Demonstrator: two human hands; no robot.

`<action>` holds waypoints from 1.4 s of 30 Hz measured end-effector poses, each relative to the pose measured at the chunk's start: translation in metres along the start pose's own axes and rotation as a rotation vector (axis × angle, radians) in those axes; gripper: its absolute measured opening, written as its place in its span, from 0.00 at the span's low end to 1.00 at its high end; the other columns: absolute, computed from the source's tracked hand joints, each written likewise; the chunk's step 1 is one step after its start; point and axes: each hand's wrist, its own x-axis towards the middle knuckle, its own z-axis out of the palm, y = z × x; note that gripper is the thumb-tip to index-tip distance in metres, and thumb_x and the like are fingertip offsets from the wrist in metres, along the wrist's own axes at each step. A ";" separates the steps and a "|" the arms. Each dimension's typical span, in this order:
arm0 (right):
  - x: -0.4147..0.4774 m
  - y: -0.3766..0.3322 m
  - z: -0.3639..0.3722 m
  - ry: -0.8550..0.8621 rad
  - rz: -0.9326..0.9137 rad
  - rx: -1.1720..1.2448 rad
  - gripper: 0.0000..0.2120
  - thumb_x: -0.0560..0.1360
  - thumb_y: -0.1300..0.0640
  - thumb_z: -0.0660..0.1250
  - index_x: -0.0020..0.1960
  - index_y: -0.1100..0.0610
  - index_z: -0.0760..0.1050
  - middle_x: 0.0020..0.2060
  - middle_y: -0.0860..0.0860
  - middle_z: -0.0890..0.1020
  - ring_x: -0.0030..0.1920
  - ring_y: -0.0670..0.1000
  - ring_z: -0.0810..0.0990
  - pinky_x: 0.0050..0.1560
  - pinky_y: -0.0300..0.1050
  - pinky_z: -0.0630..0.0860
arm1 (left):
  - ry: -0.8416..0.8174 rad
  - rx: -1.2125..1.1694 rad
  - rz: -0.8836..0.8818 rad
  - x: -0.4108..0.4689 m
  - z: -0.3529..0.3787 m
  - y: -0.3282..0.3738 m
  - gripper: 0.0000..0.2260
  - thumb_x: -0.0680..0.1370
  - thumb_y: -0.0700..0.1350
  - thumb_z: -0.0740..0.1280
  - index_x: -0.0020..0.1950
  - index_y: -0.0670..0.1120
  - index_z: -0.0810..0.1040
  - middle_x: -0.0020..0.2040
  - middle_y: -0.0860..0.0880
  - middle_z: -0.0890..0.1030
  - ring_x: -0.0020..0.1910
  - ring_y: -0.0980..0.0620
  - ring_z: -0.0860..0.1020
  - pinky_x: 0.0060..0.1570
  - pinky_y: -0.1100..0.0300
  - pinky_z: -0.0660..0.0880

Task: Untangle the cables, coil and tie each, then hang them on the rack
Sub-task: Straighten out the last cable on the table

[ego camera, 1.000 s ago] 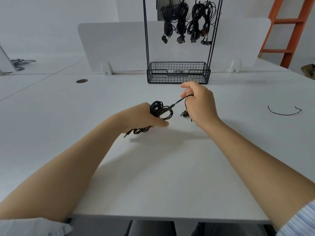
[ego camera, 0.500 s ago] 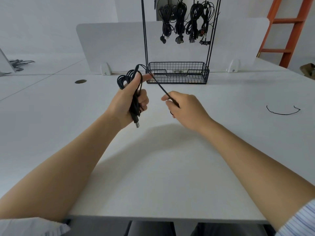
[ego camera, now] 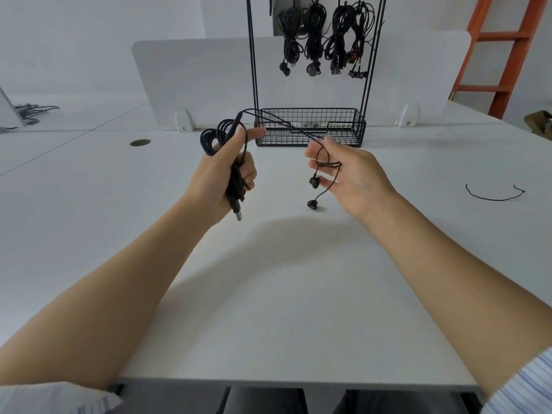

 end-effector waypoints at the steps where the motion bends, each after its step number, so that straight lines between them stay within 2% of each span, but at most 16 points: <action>1: 0.001 -0.001 -0.001 0.014 0.039 0.085 0.10 0.78 0.55 0.60 0.41 0.54 0.77 0.39 0.48 0.80 0.43 0.48 0.76 0.38 0.39 0.70 | 0.002 0.042 0.024 0.000 -0.001 0.000 0.12 0.82 0.50 0.56 0.49 0.50 0.78 0.24 0.53 0.64 0.26 0.55 0.63 0.27 0.66 0.64; 3: 0.002 -0.003 -0.003 0.055 0.106 0.209 0.09 0.77 0.55 0.60 0.41 0.56 0.77 0.38 0.49 0.81 0.40 0.47 0.77 0.36 0.39 0.70 | -0.012 0.103 0.060 0.001 -0.004 -0.001 0.12 0.82 0.48 0.56 0.49 0.49 0.78 0.24 0.53 0.64 0.26 0.55 0.64 0.27 0.66 0.65; 6: 0.004 -0.001 -0.005 0.139 0.191 0.221 0.09 0.77 0.56 0.61 0.41 0.56 0.77 0.37 0.50 0.80 0.38 0.48 0.77 0.36 0.40 0.70 | -0.110 0.153 0.086 0.001 -0.007 -0.002 0.09 0.80 0.47 0.58 0.49 0.48 0.78 0.24 0.54 0.65 0.26 0.56 0.65 0.28 0.67 0.66; 9: 0.006 0.001 -0.007 0.196 0.295 0.228 0.09 0.77 0.56 0.60 0.40 0.57 0.76 0.36 0.51 0.79 0.36 0.49 0.76 0.37 0.41 0.69 | -0.217 0.114 0.054 -0.002 -0.005 -0.003 0.10 0.75 0.49 0.58 0.49 0.48 0.78 0.25 0.54 0.66 0.26 0.56 0.66 0.28 0.66 0.66; 11: 0.007 0.002 -0.011 0.225 0.333 0.257 0.11 0.77 0.56 0.59 0.39 0.57 0.75 0.35 0.51 0.79 0.35 0.49 0.76 0.38 0.41 0.69 | -0.247 0.070 0.067 -0.004 -0.001 -0.002 0.11 0.77 0.48 0.57 0.49 0.50 0.79 0.25 0.54 0.66 0.26 0.56 0.66 0.28 0.67 0.66; 15: 0.013 0.003 -0.026 0.360 0.350 0.263 0.11 0.77 0.57 0.60 0.38 0.58 0.73 0.34 0.51 0.78 0.36 0.50 0.75 0.38 0.42 0.70 | -0.129 -0.026 0.110 -0.002 0.000 0.005 0.15 0.81 0.47 0.55 0.44 0.51 0.80 0.24 0.54 0.64 0.25 0.56 0.64 0.27 0.67 0.65; 18: 0.016 0.000 -0.030 0.412 0.331 0.364 0.14 0.77 0.56 0.59 0.34 0.57 0.69 0.33 0.51 0.76 0.35 0.49 0.73 0.36 0.41 0.70 | -0.027 -0.041 0.082 0.002 -0.004 0.003 0.13 0.82 0.47 0.55 0.45 0.49 0.78 0.24 0.54 0.63 0.25 0.55 0.62 0.26 0.66 0.63; 22: 0.016 -0.012 -0.033 0.283 0.176 0.670 0.16 0.79 0.55 0.56 0.32 0.55 0.64 0.29 0.50 0.73 0.34 0.49 0.72 0.36 0.40 0.69 | 0.062 -0.040 0.056 0.007 -0.012 -0.002 0.12 0.82 0.48 0.56 0.45 0.49 0.77 0.23 0.54 0.63 0.25 0.55 0.62 0.26 0.66 0.61; 26: 0.011 -0.022 -0.035 0.114 0.073 0.686 0.15 0.79 0.53 0.57 0.33 0.54 0.67 0.17 0.46 0.65 0.33 0.48 0.71 0.42 0.42 0.68 | 0.187 -0.054 0.030 0.013 -0.024 -0.003 0.09 0.80 0.46 0.59 0.44 0.48 0.76 0.23 0.54 0.63 0.24 0.55 0.62 0.25 0.66 0.61; 32: 0.005 -0.026 -0.040 0.009 0.011 0.506 0.08 0.77 0.58 0.59 0.44 0.54 0.76 0.18 0.45 0.66 0.37 0.45 0.76 0.50 0.43 0.69 | 0.336 -0.194 -0.005 0.021 -0.042 -0.001 0.10 0.80 0.45 0.60 0.43 0.49 0.78 0.23 0.53 0.62 0.24 0.56 0.61 0.26 0.67 0.59; 34: 0.005 -0.025 -0.040 -0.009 0.018 0.434 0.08 0.77 0.59 0.59 0.43 0.53 0.76 0.19 0.45 0.66 0.32 0.44 0.76 0.50 0.42 0.70 | 0.341 -0.275 -0.029 0.022 -0.042 0.000 0.13 0.79 0.48 0.61 0.38 0.50 0.81 0.24 0.53 0.62 0.24 0.56 0.61 0.27 0.68 0.59; 36: 0.008 -0.022 -0.042 0.016 0.023 0.284 0.09 0.76 0.61 0.60 0.41 0.53 0.76 0.18 0.44 0.65 0.23 0.43 0.68 0.41 0.38 0.69 | 0.344 -0.382 -0.060 0.024 -0.045 0.002 0.15 0.79 0.50 0.61 0.36 0.50 0.81 0.24 0.53 0.62 0.23 0.56 0.61 0.26 0.68 0.60; 38: 0.012 -0.016 -0.044 0.112 -0.040 -0.097 0.09 0.74 0.65 0.63 0.40 0.55 0.77 0.16 0.42 0.65 0.19 0.42 0.61 0.27 0.33 0.62 | 0.352 -0.453 -0.089 0.025 -0.050 0.005 0.13 0.79 0.52 0.59 0.40 0.50 0.78 0.23 0.53 0.63 0.22 0.56 0.61 0.25 0.69 0.61; 39: 0.014 -0.013 -0.045 0.162 -0.078 -0.365 0.08 0.73 0.66 0.64 0.40 0.57 0.78 0.16 0.42 0.67 0.18 0.42 0.61 0.24 0.33 0.60 | 0.360 -0.453 -0.104 0.026 -0.053 0.006 0.12 0.80 0.52 0.59 0.41 0.49 0.77 0.23 0.53 0.63 0.22 0.57 0.61 0.25 0.69 0.62; 40: 0.015 -0.010 -0.046 0.203 -0.094 -0.632 0.06 0.73 0.65 0.64 0.42 0.58 0.80 0.19 0.43 0.70 0.21 0.43 0.65 0.24 0.34 0.62 | 0.367 -0.430 -0.122 0.026 -0.055 0.005 0.12 0.79 0.52 0.59 0.41 0.49 0.77 0.23 0.53 0.63 0.22 0.57 0.62 0.25 0.69 0.62; 42: 0.014 -0.004 -0.044 0.245 -0.046 -1.052 0.07 0.73 0.61 0.63 0.46 0.59 0.80 0.30 0.50 0.77 0.36 0.51 0.75 0.36 0.39 0.69 | 0.383 -0.279 -0.129 0.027 -0.056 0.006 0.12 0.80 0.51 0.59 0.40 0.48 0.76 0.22 0.54 0.63 0.23 0.57 0.62 0.24 0.69 0.61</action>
